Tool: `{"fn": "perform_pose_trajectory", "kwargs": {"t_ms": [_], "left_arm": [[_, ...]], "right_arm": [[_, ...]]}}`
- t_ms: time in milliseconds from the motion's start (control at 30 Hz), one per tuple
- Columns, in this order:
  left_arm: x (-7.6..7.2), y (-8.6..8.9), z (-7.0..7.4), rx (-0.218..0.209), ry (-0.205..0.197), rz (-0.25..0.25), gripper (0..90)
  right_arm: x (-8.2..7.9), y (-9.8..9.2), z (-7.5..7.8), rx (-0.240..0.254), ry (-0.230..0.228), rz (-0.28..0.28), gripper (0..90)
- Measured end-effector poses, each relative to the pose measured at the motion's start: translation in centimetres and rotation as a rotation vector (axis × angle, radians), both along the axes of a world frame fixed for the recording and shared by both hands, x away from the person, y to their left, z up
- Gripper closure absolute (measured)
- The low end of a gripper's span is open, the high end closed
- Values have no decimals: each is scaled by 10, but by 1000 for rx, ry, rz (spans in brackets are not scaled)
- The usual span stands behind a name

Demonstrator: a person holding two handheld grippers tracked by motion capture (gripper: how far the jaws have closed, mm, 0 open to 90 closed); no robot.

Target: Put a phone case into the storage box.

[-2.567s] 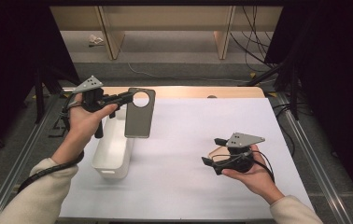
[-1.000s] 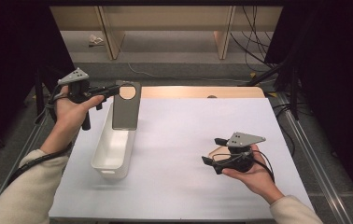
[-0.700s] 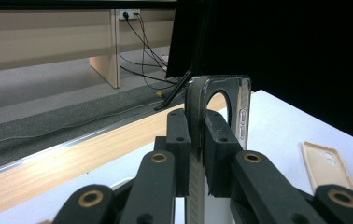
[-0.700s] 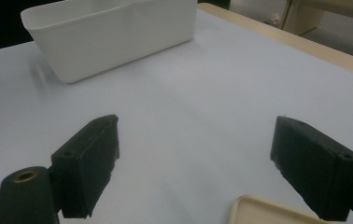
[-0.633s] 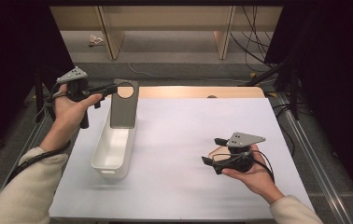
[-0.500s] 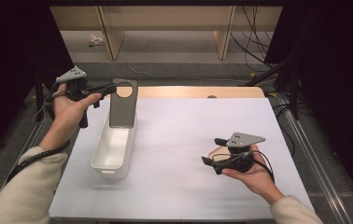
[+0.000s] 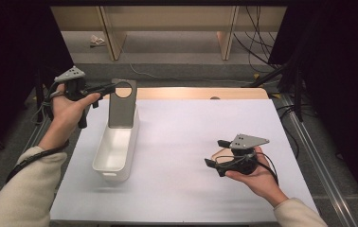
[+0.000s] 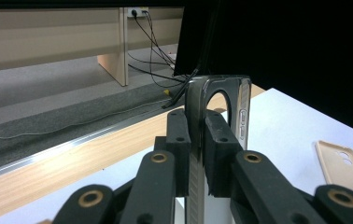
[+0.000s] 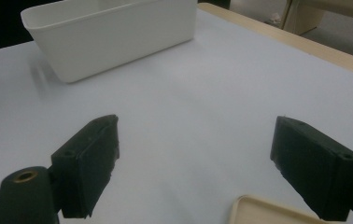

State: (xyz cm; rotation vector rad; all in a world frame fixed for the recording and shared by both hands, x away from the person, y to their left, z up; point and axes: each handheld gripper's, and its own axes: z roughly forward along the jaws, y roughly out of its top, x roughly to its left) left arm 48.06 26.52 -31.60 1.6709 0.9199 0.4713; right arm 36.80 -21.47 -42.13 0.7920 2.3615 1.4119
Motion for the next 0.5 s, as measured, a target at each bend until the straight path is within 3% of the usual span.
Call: {"fn": "perform_pose_trajectory", "kwargs": {"t_ms": [500], "left_arm": [[7,3,-1,25,-2,8,817]], "right_arm": [[0,0,0,2,-4,0,164]]}}
